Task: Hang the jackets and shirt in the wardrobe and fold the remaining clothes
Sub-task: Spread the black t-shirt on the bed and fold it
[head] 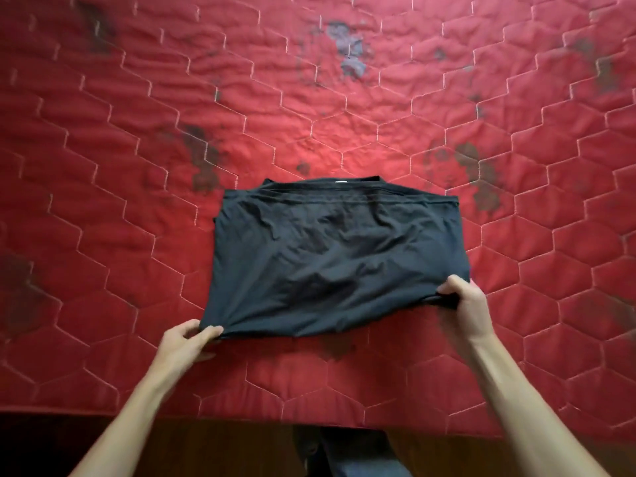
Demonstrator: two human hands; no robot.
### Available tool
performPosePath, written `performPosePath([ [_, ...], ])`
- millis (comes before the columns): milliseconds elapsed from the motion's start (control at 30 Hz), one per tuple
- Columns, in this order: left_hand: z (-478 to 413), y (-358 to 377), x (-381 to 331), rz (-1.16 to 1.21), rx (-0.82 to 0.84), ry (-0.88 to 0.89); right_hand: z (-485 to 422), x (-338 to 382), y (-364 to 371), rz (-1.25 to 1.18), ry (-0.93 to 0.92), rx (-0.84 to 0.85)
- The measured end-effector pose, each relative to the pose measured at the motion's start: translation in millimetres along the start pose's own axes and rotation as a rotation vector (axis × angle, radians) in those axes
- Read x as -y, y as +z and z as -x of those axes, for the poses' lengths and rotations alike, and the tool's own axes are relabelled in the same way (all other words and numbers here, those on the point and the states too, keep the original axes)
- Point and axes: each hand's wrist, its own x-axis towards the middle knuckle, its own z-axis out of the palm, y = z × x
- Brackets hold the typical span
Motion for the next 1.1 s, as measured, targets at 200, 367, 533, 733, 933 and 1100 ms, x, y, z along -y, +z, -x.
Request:
performPosePath([
  [200, 10, 5, -10, -0.063, -0.217, 0.114, 55, 25, 156, 0.479, -0.477, 0.467],
  [367, -2, 11, -41, 0.203, -0.325, 0.309, 76, -52, 230, 1.052, -0.537, 0.828],
  [533, -28, 18, -59, 0.287, -0.112, 0.056, 72, -100, 218, 1.231, -0.375, 0.942],
  [733, -50, 21, -48, 0.078, -0.141, 0.077, 29, -100, 182, 1.161, -0.606, 0.448],
  [933, -42, 18, -39, -0.368, -0.328, 0.172, -3, -95, 159, 1.148, -0.090, 0.094],
  [1100, -21, 16, -50, -0.292, -0.111, -0.026, 0, -92, 146, 0.797, 0.184, 0.277],
])
